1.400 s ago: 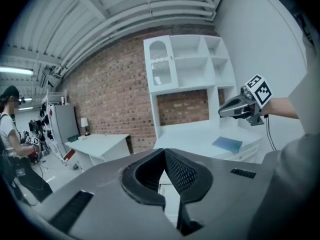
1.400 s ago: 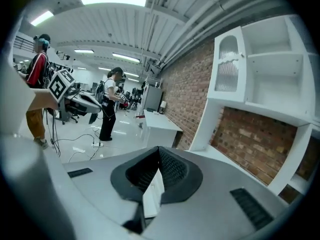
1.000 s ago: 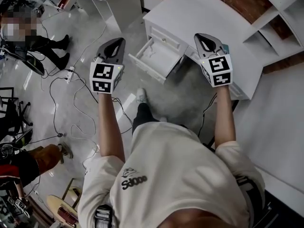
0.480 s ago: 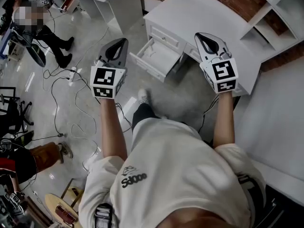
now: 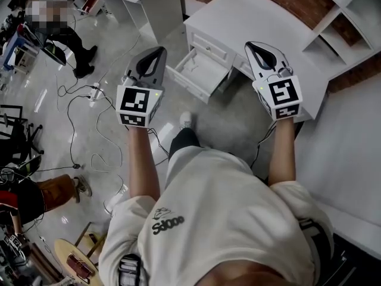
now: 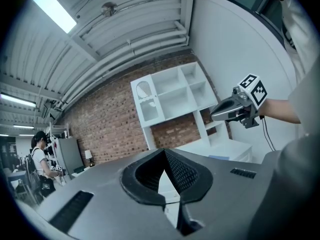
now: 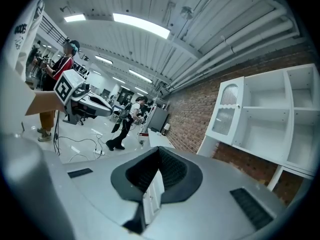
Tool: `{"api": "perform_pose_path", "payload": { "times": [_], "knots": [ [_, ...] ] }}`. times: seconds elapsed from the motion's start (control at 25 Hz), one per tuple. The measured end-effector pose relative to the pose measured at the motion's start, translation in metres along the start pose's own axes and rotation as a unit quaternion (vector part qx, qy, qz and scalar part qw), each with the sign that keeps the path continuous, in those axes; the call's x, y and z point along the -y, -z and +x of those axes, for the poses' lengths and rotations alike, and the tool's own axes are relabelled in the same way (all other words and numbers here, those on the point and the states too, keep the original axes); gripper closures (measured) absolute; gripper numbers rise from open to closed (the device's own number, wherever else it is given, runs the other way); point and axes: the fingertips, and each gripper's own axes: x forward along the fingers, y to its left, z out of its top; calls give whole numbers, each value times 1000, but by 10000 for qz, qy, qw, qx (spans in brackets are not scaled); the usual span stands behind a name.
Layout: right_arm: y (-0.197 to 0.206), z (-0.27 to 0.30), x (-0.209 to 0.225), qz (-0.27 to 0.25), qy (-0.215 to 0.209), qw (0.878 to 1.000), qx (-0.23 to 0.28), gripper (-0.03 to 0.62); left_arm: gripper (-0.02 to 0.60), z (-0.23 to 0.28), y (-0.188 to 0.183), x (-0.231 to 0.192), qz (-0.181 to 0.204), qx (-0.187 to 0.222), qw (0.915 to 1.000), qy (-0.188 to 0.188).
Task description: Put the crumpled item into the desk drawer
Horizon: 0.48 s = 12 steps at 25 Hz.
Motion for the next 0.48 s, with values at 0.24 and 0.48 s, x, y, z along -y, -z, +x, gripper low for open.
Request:
{"api": "perform_pose_path", "payload": {
  "times": [0.24,0.48],
  "knots": [
    [-2,-1,1,27,-14,10000,62,588,565,0,-6,0,43,33,10000,-17],
    [-2,-1,1,33,-4,10000,39,588,565,0,-5,-1,12,-18,10000,8]
  ]
}}
